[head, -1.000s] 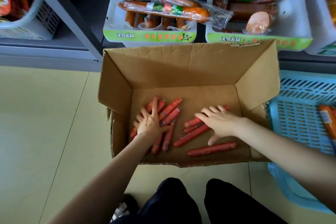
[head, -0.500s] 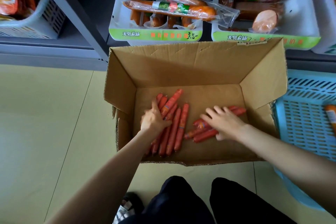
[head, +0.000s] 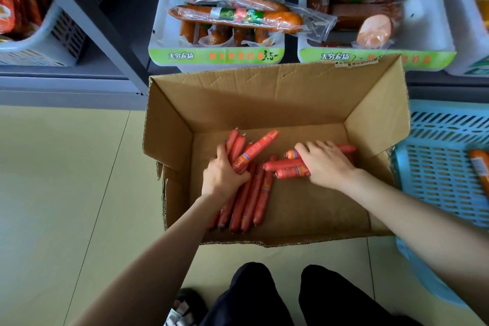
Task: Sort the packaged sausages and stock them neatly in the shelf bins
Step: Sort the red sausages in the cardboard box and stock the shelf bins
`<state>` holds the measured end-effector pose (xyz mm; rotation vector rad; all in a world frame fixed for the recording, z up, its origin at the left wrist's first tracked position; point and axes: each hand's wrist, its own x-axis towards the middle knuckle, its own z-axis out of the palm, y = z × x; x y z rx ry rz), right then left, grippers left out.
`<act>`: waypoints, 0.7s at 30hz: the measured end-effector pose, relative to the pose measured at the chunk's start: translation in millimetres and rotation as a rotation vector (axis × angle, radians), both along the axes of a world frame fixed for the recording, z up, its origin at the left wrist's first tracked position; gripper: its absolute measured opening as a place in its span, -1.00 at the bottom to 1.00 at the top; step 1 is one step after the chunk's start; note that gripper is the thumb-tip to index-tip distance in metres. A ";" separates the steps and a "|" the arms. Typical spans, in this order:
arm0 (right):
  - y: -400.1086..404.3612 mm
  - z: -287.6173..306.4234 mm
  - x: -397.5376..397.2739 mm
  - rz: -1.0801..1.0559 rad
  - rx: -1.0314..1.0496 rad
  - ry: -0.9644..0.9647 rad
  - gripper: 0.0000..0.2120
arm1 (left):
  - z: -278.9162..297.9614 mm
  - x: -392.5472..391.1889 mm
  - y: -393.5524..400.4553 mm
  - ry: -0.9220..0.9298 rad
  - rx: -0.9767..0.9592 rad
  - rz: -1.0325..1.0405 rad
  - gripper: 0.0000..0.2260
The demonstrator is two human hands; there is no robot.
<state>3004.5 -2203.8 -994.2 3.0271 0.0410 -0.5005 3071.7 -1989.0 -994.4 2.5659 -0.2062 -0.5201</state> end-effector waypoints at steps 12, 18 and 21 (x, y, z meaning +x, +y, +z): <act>-16.2 188.6 21.5 -0.502 0.806 -0.740 -0.70 | 169.6 35.3 -46.6 -0.416 -0.563 -0.157 -0.26; -22.8 331.7 28.8 -0.495 1.000 -1.100 -0.73 | 329.6 43.4 -82.1 -0.757 -0.746 -0.258 -0.26; -35.2 399.4 36.6 -0.524 1.071 -1.231 -0.79 | 410.8 58.1 -101.3 -0.923 -0.739 -0.314 -0.23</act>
